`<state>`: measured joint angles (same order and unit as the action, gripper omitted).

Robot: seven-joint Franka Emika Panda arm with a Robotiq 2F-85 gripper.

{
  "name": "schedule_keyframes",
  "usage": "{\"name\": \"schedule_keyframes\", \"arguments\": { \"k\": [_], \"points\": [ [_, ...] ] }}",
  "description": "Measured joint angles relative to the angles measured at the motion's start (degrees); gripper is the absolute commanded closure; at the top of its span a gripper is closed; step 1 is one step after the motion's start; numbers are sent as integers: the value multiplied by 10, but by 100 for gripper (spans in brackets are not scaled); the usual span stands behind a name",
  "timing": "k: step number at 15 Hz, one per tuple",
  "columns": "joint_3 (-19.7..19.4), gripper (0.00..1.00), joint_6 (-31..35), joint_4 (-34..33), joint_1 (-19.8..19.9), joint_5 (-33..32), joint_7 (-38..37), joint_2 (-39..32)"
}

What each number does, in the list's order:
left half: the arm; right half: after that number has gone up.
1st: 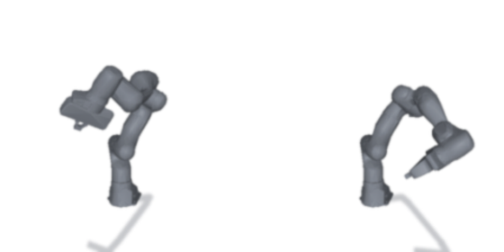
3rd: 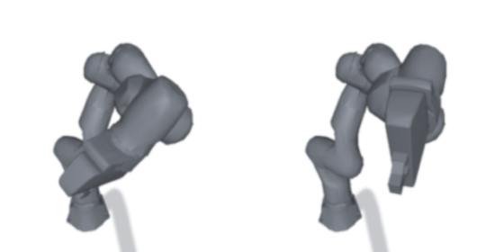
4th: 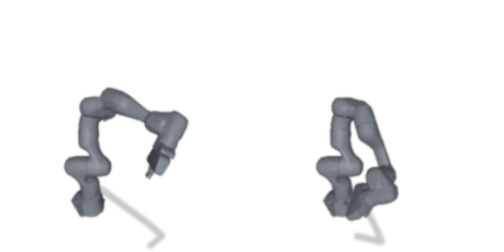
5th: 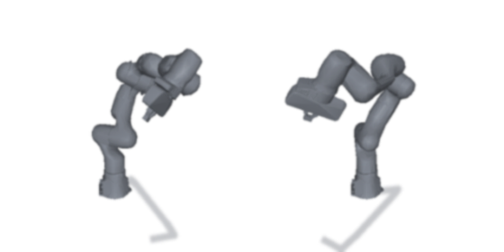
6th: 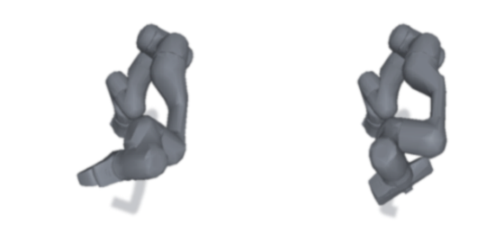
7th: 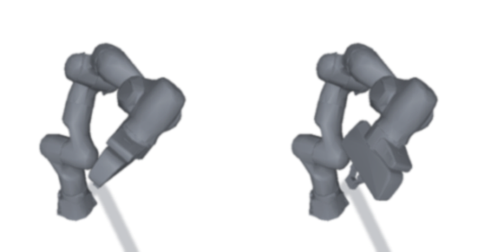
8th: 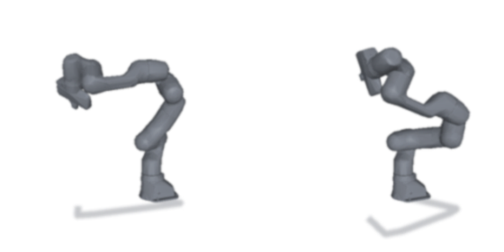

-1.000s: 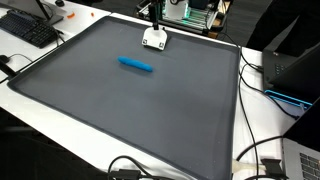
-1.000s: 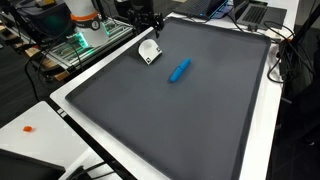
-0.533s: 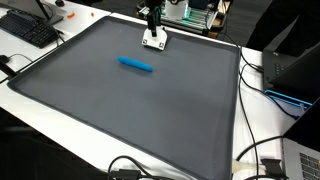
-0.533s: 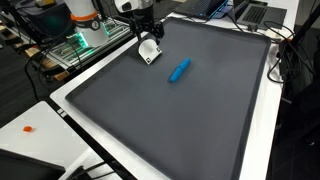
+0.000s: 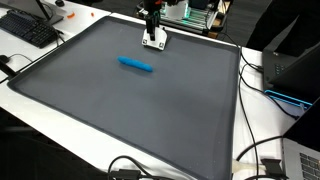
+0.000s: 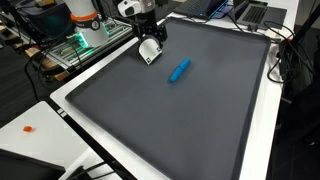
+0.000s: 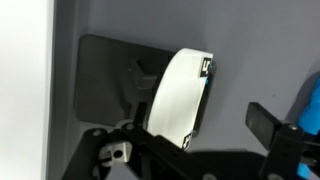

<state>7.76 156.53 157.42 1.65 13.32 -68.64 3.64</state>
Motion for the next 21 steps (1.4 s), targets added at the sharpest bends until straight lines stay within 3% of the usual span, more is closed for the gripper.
{"name": "schedule_keyframes", "arguments": {
  "k": [4, 5, 7, 8, 17, 21],
  "points": [
    [-5, 0, 24, 0, -6, 0, 0, -7],
    [-6, 5, 29, 0, -7, 0, -1, -9],
    [-7, 14, 40, 0, -8, -3, -6, -11],
    [-7, 30, 44, 0, -8, -7, -12, -12],
    [-16, 99, 61, 0, -8, -49, -71, -21],
    [-20, 99, 60, 0, -8, -61, -100, -22]
  ]
}}
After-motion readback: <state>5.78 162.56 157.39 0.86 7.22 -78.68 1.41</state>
